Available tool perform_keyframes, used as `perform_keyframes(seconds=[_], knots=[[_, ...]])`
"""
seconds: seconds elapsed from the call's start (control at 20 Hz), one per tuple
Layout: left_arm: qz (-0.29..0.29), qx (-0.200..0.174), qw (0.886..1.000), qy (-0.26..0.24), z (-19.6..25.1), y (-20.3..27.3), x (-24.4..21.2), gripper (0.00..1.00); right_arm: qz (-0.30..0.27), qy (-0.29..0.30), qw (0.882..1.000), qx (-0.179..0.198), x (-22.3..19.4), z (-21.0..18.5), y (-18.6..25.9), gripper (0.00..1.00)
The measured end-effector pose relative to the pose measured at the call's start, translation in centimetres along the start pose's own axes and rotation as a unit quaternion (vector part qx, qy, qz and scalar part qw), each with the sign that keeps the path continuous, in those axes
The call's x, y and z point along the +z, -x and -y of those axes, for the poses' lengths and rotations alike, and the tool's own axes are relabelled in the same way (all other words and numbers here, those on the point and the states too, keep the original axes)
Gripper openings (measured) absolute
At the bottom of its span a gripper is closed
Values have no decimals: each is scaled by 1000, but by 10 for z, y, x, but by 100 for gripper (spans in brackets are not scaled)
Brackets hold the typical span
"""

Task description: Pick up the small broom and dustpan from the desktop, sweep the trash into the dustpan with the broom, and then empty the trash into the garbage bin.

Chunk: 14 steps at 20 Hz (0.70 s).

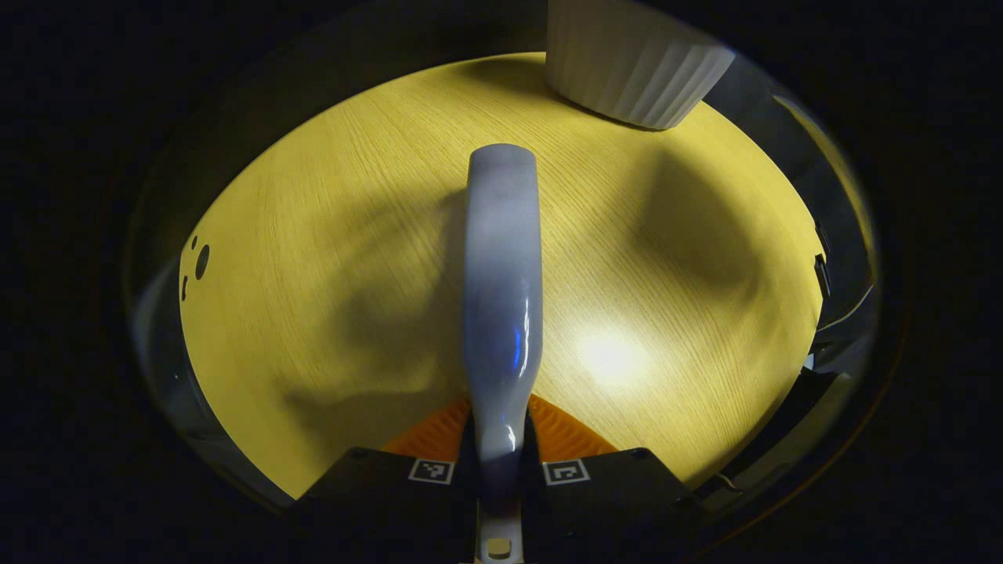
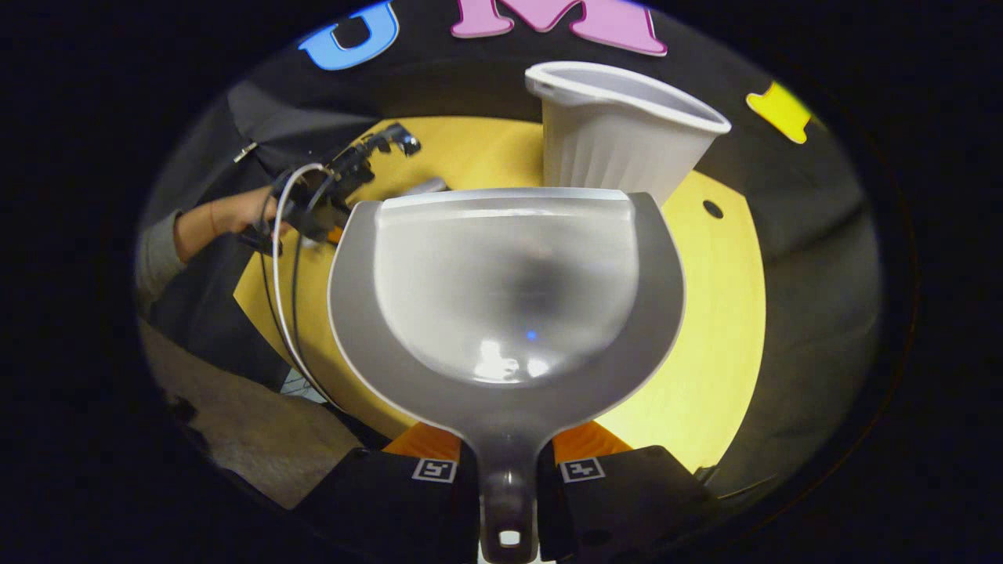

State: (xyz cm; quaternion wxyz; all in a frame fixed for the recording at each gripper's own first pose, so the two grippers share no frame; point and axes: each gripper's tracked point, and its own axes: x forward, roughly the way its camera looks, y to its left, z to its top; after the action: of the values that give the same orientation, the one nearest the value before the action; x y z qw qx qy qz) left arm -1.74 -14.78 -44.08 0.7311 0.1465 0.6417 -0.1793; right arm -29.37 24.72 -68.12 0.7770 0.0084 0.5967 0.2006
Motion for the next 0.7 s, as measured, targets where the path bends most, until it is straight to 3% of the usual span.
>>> perform_keyframes(seconds=[0.35,0.7], knots=[[-3,11,1000,11,-1,0,0,28,-44,-11,999,-23,-24,5,-92,33],[-2,21,1000,20,-1,0,-2,28,-62,8,998,-28,-36,2,-123,33]])
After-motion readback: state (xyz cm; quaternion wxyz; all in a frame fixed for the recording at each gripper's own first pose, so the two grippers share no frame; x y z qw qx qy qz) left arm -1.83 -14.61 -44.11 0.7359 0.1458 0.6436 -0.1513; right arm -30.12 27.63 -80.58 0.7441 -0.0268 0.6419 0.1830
